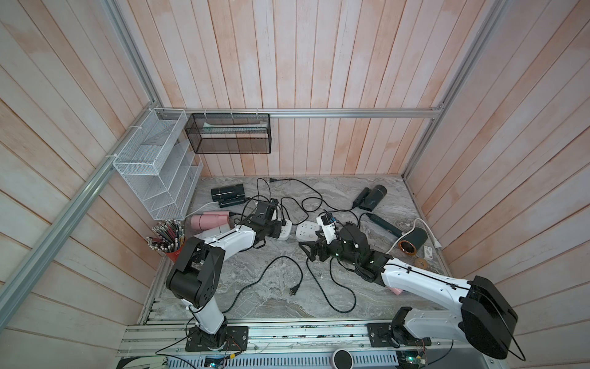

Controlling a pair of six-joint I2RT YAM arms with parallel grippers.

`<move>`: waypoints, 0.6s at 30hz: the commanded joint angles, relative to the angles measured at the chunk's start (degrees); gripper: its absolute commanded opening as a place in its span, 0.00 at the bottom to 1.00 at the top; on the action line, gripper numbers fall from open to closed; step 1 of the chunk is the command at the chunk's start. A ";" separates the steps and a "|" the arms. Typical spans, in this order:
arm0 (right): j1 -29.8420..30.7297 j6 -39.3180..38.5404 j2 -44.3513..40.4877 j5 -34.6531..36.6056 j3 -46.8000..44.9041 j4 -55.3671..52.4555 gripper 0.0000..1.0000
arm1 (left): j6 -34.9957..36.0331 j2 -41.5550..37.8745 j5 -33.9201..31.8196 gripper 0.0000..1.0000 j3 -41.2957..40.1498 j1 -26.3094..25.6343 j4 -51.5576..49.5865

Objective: Charge the blow dryers
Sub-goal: Insert the plug into the socket.

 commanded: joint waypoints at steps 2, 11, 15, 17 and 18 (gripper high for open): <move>-0.29 0.20 -0.05 0.89 -0.21 -0.23 0.97 | -1.01 2.06 0.90 0.08 -2.50 -0.97 -5.31; -0.30 0.80 -0.66 2.81 -0.51 -1.13 0.96 | 0.71 1.81 -2.68 0.08 -0.72 -0.96 -6.42; -0.29 0.99 -0.66 2.65 -0.78 -0.78 0.96 | 1.05 2.74 -2.76 0.08 0.91 -0.98 -6.33; -0.29 0.99 -0.75 2.65 -0.88 -0.74 0.96 | 1.08 3.06 -2.93 0.08 2.13 -0.96 -6.55; -0.29 1.08 -0.75 2.61 -0.99 -0.69 0.96 | 1.04 3.30 -3.14 0.09 2.59 -0.98 -6.76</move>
